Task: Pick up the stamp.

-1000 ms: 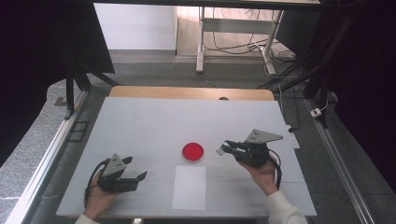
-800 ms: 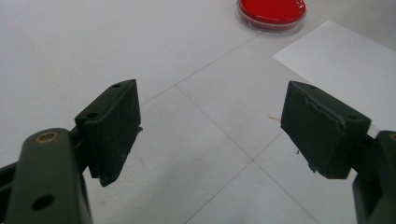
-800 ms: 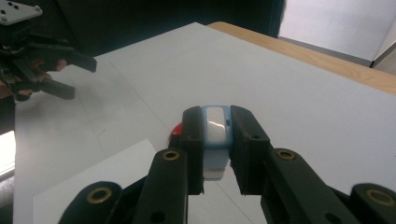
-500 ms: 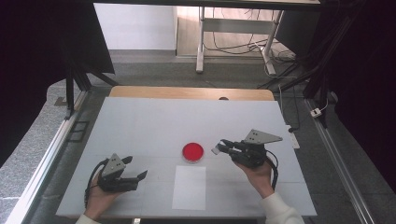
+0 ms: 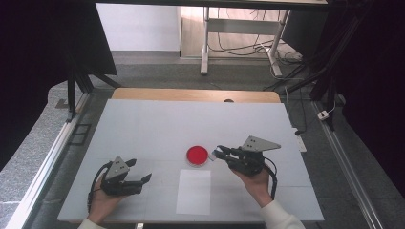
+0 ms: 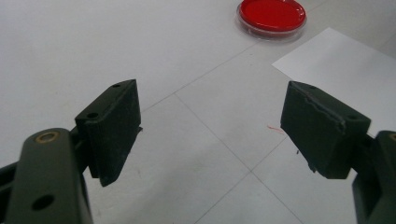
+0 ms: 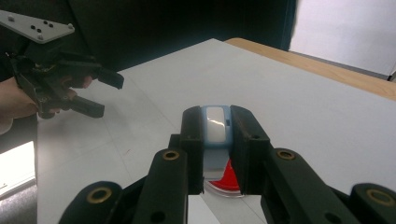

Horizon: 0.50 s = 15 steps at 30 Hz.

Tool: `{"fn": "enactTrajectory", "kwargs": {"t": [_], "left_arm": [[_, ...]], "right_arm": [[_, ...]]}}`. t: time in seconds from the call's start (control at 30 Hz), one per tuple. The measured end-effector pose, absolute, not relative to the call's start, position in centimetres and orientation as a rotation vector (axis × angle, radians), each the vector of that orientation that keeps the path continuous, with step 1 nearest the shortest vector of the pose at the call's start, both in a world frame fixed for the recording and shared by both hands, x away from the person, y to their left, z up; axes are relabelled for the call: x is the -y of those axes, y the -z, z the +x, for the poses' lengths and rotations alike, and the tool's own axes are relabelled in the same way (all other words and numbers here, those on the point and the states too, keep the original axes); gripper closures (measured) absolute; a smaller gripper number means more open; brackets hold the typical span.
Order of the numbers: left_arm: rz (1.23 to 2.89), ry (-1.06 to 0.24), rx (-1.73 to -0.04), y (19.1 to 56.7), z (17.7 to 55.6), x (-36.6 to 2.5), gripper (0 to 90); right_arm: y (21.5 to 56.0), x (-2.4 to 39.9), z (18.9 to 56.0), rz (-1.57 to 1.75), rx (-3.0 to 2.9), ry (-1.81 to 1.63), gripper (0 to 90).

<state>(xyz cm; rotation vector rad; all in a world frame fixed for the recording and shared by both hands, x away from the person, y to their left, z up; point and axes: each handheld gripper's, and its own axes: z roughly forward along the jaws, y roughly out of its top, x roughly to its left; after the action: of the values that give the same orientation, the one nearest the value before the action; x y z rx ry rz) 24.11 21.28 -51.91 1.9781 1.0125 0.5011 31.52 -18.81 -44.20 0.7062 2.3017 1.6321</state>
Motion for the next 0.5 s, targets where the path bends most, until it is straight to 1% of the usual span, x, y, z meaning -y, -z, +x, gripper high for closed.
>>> {"fn": "enactTrajectory", "kwargs": {"t": [0.33,0.5], "left_arm": [[1.985,-0.505,-1.007,52.0,24.1,-21.2,20.6],[1.983,-0.505,-1.005,51.9,24.0,-21.2,20.6]], "right_arm": [[45.1,17.5,31.5,0.701,-2.32,-1.638,75.3],[45.2,17.6,31.4,0.705,-2.307,-1.638,75.3]]}}
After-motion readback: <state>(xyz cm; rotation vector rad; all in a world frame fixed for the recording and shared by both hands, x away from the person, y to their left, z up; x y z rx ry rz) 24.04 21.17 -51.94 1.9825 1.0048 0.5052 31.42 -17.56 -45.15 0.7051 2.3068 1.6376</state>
